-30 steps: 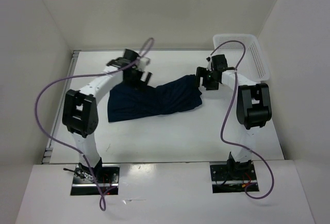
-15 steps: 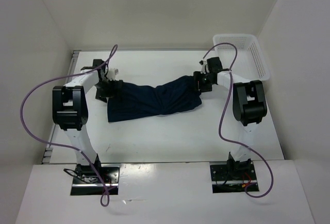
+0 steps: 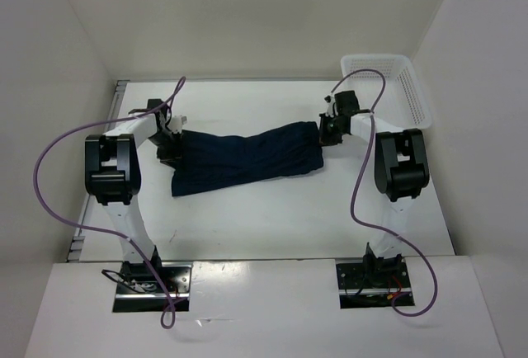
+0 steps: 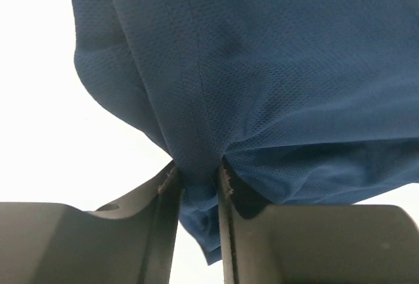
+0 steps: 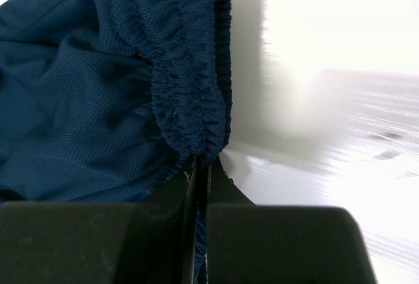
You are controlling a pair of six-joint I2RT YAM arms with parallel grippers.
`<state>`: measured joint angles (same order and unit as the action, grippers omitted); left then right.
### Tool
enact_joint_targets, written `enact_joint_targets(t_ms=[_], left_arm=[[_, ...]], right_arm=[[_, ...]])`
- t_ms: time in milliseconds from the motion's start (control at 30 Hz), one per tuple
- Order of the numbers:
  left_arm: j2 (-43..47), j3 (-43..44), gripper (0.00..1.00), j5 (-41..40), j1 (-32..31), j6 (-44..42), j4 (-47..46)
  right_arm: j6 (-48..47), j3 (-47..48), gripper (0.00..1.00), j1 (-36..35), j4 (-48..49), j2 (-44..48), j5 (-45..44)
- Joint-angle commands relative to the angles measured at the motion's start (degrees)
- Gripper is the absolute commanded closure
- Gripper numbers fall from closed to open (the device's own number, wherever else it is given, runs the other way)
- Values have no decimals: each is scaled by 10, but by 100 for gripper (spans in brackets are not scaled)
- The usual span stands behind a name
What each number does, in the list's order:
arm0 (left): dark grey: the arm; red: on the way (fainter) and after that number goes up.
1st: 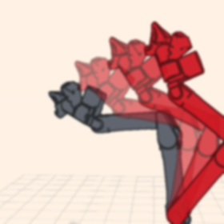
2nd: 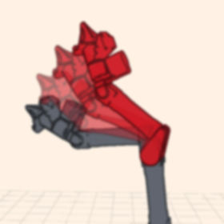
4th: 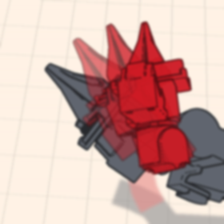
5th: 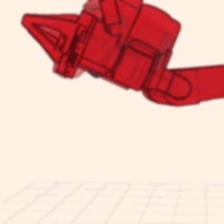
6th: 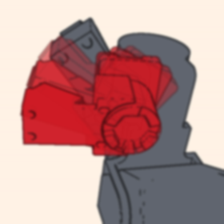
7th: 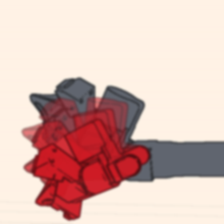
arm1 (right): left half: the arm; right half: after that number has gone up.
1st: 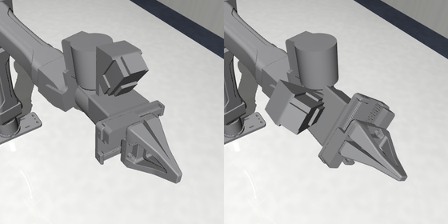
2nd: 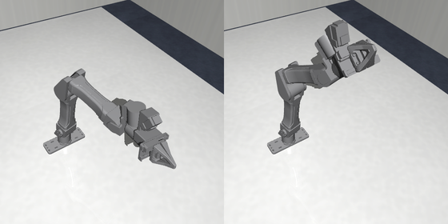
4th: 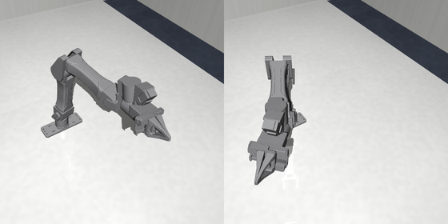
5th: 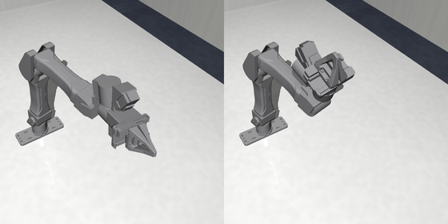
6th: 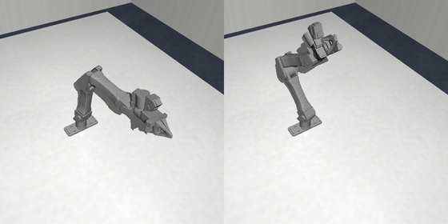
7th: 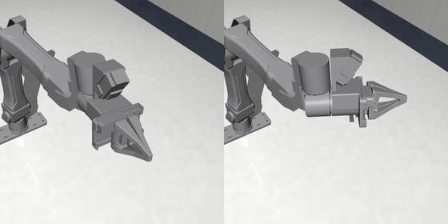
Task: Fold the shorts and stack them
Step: Fold the shorts
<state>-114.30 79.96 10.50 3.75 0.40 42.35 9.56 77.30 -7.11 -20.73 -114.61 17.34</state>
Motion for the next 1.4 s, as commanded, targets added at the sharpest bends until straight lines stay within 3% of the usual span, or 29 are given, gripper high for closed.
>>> enact_joint_targets(t_ms=[0,167,267,300,333,400,567,633,767,900,1000,1033,1067,1133,1233,1367], left_arm=[[-21,-1,65,-17,9,-4,10],[-15,5,54,-11,9,-4,10],[-10,5,42,20,9,-4,10],[-10,11,40,30,9,-4,10],[-10,11,38,30,9,-4,10],[-15,17,32,37,9,-4,15],[-27,28,28,55,9,-4,20],[-32,28,27,55,9,-4,20],[-32,28,25,55,9,-4,20],[-43,28,25,55,9,-4,20],[-43,28,25,55,9,-4,20],[-43,28,25,55,9,-4,20],[-43,28,25,55,9,-4,20],[-43,23,25,55,9,-4,20],[-43,23,39,55,9,-4,20],[-54,31,61,74,9,-4,26]], right_arm=[[-6,-1,100,27,-6,44,-49],[-20,-53,100,39,-12,90,-29],[-37,-83,100,39,-18,107,28],[-37,-90,90,39,-24,116,74],[-27,-103,75,39,-24,116,91],[-22,-117,35,39,-24,121,111],[-15,-123,29,39,-13,114,106],[-9,-123,22,39,-8,106,106],[-2,-105,20,39,-2,82,48],[-11,-94,32,13,-2,66,-12],[-17,-94,52,-6,-2,54,15],[-10,-94,63,-11,-2,54,24],[-4,-94,85,-11,3,54,30],[-4,-86,100,-11,3,54,20],[-16,-63,100,-11,-10,75,-27],[-29,-22,100,31,-69,117,-25]])
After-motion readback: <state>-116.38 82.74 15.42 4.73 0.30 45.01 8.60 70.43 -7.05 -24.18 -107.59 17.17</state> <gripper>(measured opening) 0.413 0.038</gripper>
